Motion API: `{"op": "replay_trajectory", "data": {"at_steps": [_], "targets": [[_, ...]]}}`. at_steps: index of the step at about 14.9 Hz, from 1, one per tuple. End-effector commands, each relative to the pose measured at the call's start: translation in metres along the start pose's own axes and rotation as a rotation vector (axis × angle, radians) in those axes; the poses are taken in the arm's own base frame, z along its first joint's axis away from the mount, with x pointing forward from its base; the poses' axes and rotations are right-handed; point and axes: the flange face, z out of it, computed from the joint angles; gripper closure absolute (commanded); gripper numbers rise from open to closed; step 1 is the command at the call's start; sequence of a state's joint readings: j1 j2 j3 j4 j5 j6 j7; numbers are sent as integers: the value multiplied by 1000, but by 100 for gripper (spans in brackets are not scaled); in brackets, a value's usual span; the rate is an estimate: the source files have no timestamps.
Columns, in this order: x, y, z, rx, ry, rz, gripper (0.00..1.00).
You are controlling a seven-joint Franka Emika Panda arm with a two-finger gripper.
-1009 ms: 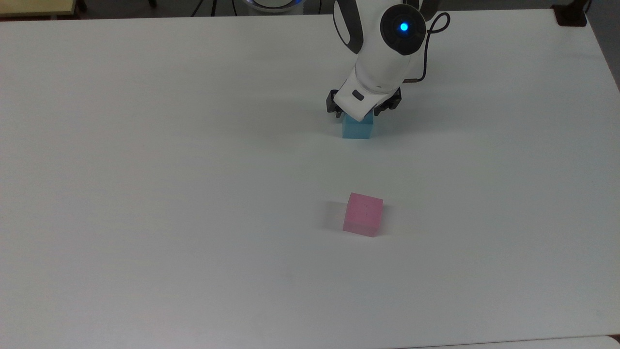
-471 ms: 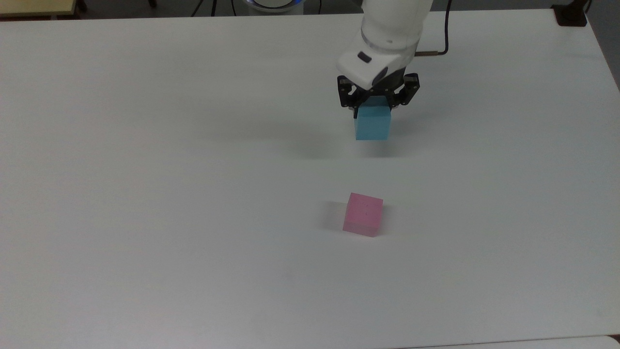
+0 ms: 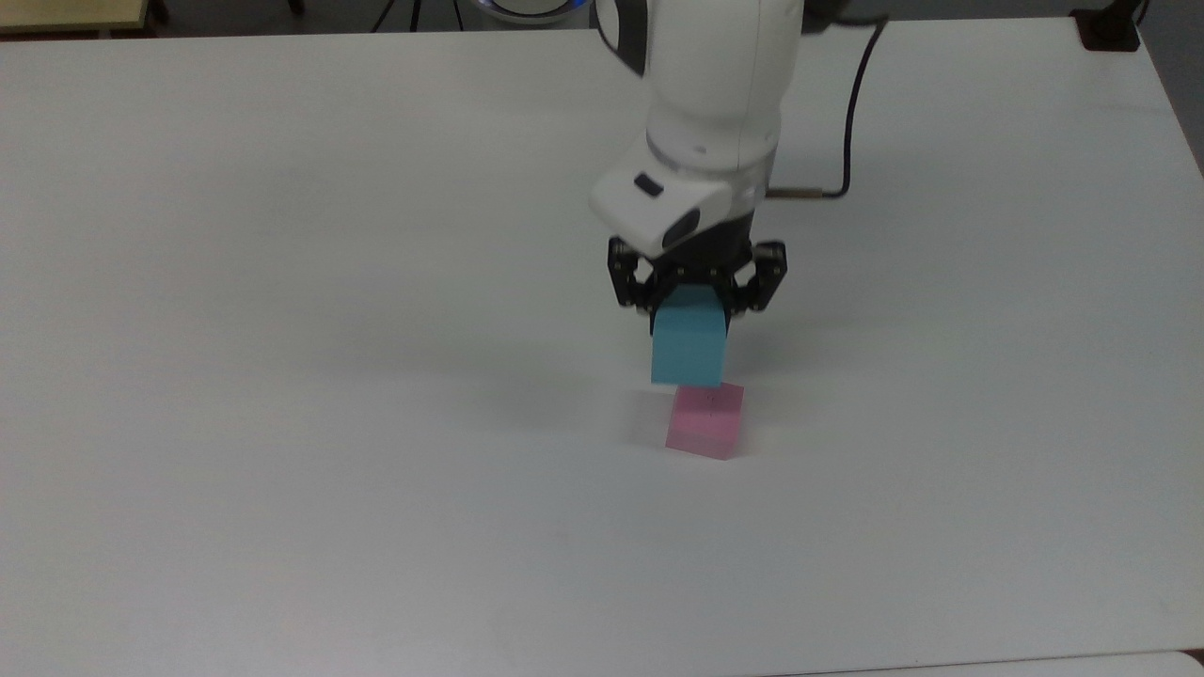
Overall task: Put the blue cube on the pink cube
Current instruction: 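Lower the light blue cube onto the top of the pink cube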
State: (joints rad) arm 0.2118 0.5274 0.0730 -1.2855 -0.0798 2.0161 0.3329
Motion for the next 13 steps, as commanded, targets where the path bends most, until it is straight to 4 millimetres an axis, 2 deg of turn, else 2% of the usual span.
{"op": "replay_trajectory", "data": {"at_steps": [1,2,3,5,8,10,11,12,13], "targets": [[17,-11,24,-28,9,-29,80],[16,-14,34,-29,-2,-34,79],[12,-27,43,-27,-6,-52,77],[9,-31,58,-31,-25,-62,75],[5,-34,69,-34,-43,-68,75],[4,-35,79,-36,-57,-68,60],[3,-35,80,-37,-59,-68,49],[0,-39,88,-39,-70,-69,32],[-1,-40,90,-41,-75,-68,27]]}}
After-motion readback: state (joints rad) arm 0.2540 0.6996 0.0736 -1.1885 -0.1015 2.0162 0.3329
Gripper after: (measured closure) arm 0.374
